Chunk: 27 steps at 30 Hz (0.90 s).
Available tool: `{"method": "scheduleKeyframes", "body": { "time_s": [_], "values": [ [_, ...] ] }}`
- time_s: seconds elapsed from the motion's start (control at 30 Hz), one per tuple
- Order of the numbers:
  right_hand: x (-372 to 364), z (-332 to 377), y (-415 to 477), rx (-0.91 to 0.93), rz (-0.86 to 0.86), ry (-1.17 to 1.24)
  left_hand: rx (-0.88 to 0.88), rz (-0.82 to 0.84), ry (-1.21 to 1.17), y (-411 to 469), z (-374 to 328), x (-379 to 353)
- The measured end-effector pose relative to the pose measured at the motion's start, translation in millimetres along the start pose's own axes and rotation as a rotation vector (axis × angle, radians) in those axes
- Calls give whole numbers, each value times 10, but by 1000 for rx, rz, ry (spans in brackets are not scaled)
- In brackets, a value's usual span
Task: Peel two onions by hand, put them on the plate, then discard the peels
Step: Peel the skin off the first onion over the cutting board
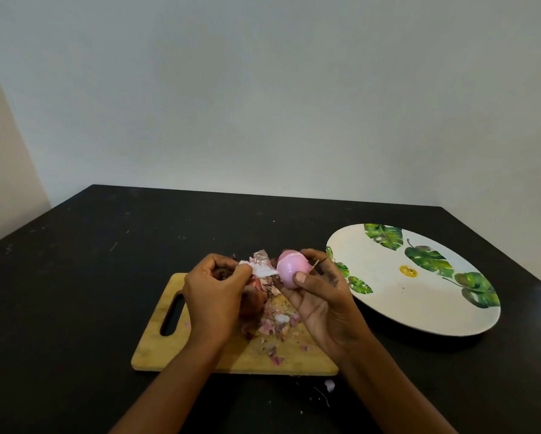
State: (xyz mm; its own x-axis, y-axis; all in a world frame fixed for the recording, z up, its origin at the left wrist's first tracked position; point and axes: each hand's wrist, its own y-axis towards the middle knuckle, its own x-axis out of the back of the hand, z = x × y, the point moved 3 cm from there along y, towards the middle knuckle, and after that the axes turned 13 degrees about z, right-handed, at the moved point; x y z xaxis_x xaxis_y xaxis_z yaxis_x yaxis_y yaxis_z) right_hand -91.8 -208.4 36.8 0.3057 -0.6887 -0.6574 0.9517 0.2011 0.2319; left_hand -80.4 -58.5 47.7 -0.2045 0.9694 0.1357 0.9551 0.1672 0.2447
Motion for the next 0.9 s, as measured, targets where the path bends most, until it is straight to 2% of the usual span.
{"method": "scheduleKeyframes", "body": {
  "time_s": [0.1,0.2,0.43,0.57,0.73,0.9],
  "values": [
    [-1,24,-5,1,52,103,41,-30,15,62,71,59],
    [16,114,-2,20,64,97,26,-41,53,134,103,140],
    [129,14,45,-36,-42,13,-174,189,293,1,57,-65],
    [207,-1,54,-35,-52,-131,-251,212,359,5,62,-92],
    [246,-1,32,1,14,-463,-394,178,266,-33,-38,-69],
    [218,5,17,39,50,-635,-483,268,298,-50,-56,-84]
  ]
}}
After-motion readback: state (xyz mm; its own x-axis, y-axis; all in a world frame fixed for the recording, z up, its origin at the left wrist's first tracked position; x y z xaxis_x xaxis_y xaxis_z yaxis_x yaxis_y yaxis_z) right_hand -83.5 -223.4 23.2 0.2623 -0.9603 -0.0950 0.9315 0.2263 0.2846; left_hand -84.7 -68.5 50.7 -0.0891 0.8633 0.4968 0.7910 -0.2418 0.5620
